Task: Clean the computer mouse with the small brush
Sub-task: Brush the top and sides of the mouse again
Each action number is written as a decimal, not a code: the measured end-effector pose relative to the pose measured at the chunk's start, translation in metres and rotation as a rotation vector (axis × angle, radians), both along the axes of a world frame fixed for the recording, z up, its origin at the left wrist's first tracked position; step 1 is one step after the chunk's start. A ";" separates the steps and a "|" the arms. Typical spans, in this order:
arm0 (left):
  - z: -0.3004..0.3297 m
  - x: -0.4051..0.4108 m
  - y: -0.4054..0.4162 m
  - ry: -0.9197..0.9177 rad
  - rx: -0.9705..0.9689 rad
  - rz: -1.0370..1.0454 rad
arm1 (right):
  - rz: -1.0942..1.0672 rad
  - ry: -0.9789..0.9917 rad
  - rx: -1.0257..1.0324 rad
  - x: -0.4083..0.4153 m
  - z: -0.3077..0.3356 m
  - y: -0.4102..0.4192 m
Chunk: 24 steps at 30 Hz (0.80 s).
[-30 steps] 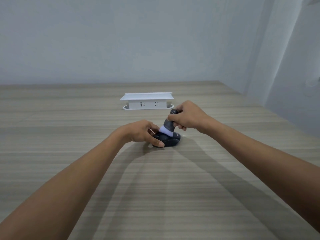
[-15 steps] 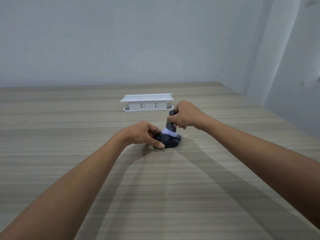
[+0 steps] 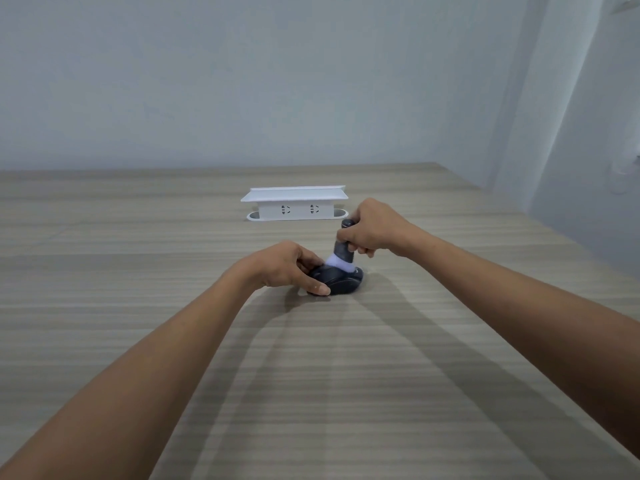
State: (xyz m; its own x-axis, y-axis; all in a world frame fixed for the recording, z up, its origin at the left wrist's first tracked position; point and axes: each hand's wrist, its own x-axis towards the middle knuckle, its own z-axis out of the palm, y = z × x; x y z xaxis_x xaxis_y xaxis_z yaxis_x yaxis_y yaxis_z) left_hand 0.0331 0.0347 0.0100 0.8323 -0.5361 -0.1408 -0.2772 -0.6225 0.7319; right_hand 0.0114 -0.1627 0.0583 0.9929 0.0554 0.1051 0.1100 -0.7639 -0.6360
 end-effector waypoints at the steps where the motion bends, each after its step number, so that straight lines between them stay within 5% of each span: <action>1: -0.001 0.001 0.000 -0.004 -0.002 0.010 | -0.025 0.012 -0.020 0.001 0.000 -0.006; 24: 0.001 0.003 -0.001 0.002 0.019 -0.022 | 0.049 0.033 0.114 -0.026 -0.006 0.002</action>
